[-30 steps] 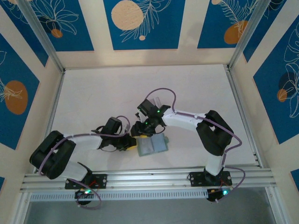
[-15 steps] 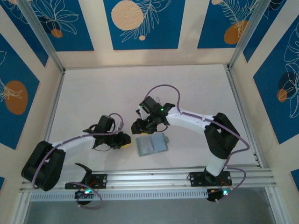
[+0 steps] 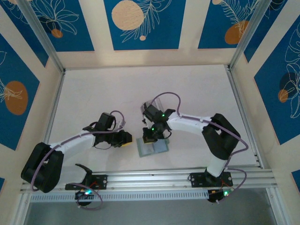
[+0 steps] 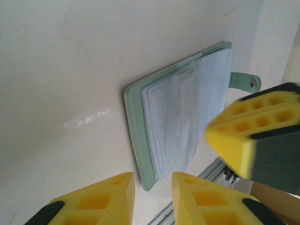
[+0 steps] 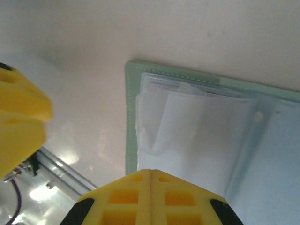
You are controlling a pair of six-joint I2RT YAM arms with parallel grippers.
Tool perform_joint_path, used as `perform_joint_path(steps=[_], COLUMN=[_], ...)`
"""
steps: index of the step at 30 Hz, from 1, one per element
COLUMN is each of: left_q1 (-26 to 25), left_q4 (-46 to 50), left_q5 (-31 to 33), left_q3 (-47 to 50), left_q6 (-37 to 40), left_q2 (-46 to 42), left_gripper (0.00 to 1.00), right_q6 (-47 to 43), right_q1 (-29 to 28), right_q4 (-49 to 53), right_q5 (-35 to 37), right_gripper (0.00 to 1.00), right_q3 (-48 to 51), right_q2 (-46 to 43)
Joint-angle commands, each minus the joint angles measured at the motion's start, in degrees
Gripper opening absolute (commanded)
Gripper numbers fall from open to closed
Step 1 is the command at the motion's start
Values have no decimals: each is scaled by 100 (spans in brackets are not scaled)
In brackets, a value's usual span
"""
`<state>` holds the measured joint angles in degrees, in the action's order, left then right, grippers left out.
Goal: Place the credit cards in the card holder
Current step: Flip over the card slot in the card holder, then pick up the credit card from the storage box.
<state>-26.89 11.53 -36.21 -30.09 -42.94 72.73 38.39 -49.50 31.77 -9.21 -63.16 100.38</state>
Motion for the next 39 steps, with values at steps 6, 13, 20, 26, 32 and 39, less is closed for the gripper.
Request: perform_joint_path(steps=[6, 13, 20, 26, 32, 39], left_q1=[26, 26, 26, 26, 26, 26], left_q4=[76, 69, 151, 23, 48, 29], left_q5=[-163, -130, 18, -9, 11, 6], left_q3=[-129, -241, -859, -1686, -2736, -3494], left_q6=[64, 110, 186, 127, 156, 151], left_q2=[52, 122, 458, 1206, 2280, 3147], left_gripper=[27, 28, 29, 31, 31, 31], right_q6=[43, -298, -875, -1284, -1631, -1823], right_q1=[-187, 234, 1529, 2388, 2620, 2500], right_q4=[-159, 484, 1110, 1178, 1393, 1461], right_q5=[-35, 173, 550, 549, 443, 186], right_gripper=[8, 28, 39, 46, 47, 47], right_q3=[-158, -494, -1187, -1965, -2807, -3190], right_q2=[501, -294, -447, 58, 772, 1211])
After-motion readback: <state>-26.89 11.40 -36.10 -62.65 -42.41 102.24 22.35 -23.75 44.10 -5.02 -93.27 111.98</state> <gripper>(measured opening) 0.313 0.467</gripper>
